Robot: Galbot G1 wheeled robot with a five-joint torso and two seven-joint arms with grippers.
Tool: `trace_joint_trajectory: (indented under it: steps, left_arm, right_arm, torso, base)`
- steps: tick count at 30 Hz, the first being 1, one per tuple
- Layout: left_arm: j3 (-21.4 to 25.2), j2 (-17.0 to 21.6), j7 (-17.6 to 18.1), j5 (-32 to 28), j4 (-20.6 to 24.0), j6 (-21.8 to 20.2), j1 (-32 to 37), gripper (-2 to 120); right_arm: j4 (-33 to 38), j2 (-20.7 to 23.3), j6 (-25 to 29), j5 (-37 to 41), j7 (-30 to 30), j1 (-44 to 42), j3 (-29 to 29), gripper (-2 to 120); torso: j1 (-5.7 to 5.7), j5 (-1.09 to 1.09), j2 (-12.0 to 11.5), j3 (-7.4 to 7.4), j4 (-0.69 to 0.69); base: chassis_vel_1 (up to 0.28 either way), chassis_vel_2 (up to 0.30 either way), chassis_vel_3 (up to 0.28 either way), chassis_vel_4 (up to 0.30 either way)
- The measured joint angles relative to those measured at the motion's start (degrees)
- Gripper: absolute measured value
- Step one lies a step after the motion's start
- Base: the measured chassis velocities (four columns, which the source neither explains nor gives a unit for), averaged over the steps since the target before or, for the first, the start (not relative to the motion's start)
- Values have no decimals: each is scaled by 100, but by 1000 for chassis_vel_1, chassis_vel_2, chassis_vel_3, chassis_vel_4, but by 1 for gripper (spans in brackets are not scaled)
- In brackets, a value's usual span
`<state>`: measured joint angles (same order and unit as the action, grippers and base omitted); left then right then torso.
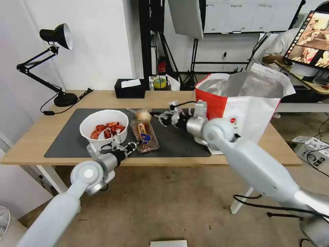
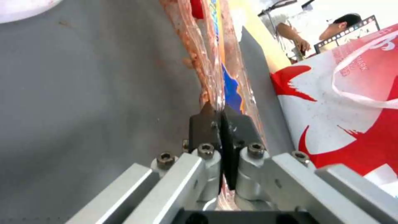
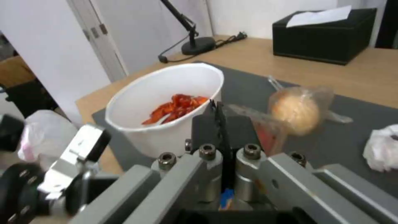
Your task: Pick up the trash from the table and place it into the takeout bag.
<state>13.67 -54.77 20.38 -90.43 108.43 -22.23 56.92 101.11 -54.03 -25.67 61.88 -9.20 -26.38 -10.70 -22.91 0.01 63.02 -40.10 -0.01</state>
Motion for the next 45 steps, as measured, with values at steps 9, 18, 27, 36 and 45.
trace_joint_trajectory:
  steps: [9,18,27,36,45]
  left_arm:
    - [130,64,-18,8,219,77,127,0]
    - [282,256,-19,-97,529,89,130,0]
    - [583,544,-14,-321,985,96,273,0]
    - [751,663,-25,-452,1367,107,414,0]
    - [487,758,-26,-622,1517,160,-18,0]
  right_arm:
    - [1298,743,27,-308,-58,-1899,1332,0]
    - [2281,1103,83,-598,-292,-3594,2738,28]
    - [2832,741,576,-1397,-343,-5170,3611,61]
    - [2977,358,843,-1880,-419,-5950,3949,96]
    - [3130,-100,1136,-2390,-466,-6651,4245,100]
  torso:
    - [0,1,1,0,-1]
    - [0,-1,1,1,0]
    - [1,-1,1,1,0]
    - [0,-2,1,0,2]
    - [0,-2,0,0,1]
  base:
    - [0,0,0,0]
    - [0,0,0,0]
    - [0,0,0,0]
    - [0,0,0,0]
    - [0,0,0,0]
